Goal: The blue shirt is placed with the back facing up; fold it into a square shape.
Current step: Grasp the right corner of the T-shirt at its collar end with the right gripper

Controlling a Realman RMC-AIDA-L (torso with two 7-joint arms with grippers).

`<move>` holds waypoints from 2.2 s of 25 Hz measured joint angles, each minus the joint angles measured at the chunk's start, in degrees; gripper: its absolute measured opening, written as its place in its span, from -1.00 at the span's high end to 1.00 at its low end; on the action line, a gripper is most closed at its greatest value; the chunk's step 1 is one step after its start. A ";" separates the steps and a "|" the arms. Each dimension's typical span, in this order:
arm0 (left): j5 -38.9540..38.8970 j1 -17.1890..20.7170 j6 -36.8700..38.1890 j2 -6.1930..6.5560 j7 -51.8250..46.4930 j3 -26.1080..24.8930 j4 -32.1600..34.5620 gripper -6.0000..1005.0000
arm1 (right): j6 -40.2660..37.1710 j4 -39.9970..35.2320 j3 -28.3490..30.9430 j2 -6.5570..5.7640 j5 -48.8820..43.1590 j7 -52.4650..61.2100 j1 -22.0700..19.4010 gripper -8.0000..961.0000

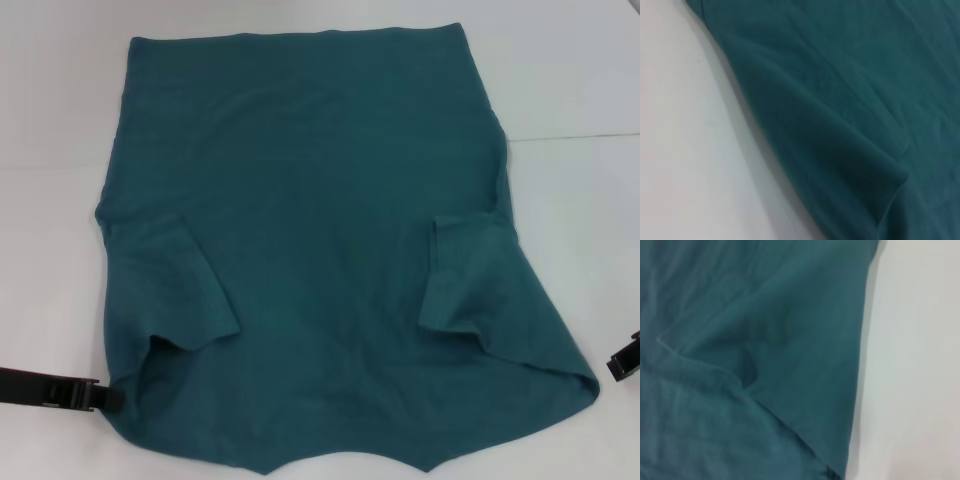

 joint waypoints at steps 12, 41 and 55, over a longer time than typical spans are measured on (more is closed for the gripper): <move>0.14 -0.05 -0.55 0.09 0.04 0.01 -0.67 0.88 | 2.94 1.91 -6.75 0.13 0.50 2.84 -0.64 -0.14; 0.50 -1.03 -1.25 0.45 -0.10 0.00 -2.24 0.87 | 8.55 10.73 -10.72 0.17 1.24 3.22 2.35 -0.12; 0.49 -0.99 -1.24 0.45 0.01 0.01 -2.24 0.87 | 9.79 12.60 -12.11 0.17 1.24 3.36 2.85 -0.04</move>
